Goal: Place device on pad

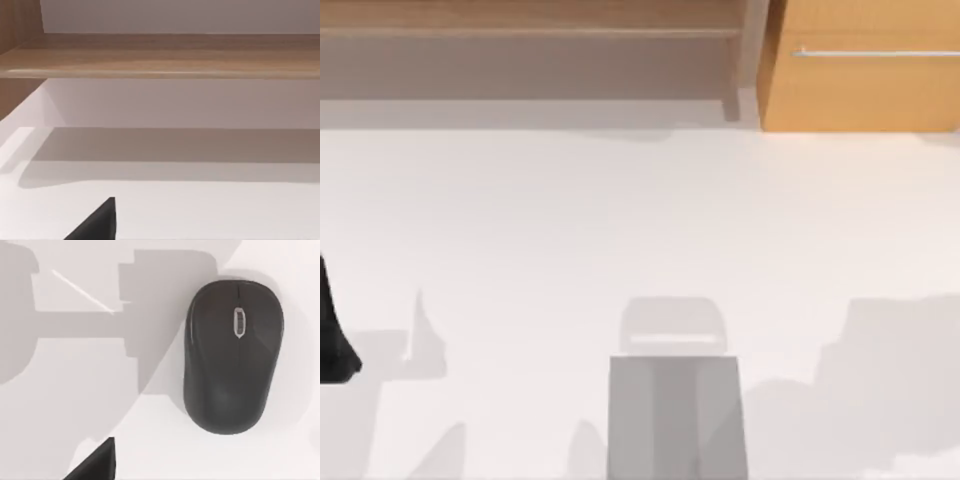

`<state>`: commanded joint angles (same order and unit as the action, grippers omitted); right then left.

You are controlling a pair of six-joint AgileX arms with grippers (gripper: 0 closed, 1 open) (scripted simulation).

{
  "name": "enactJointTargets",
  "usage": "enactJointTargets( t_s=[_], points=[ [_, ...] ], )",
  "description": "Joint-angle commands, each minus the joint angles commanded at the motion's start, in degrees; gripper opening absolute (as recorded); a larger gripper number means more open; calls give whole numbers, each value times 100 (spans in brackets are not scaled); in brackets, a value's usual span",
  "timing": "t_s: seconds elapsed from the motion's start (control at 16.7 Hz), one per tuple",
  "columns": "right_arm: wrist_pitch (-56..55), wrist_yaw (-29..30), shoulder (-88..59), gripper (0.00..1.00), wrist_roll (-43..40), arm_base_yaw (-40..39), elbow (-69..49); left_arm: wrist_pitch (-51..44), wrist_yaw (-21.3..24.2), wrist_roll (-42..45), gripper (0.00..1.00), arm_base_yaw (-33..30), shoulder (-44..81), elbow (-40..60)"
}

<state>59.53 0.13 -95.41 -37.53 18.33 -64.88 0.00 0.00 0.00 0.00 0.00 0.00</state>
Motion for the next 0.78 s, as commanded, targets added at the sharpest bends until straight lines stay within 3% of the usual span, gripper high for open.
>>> enactJointTargets(
  t_s=[0.42, 0.78],
  points=[
    [-1855, 2, -778, 100, 10, 6, 1014, 0, 0, 0, 100, 0, 0, 0],
    [-2103, 2, -907, 100, 10, 7, 1179, 0, 0, 0, 100, 0, 0, 0]
  ],
)
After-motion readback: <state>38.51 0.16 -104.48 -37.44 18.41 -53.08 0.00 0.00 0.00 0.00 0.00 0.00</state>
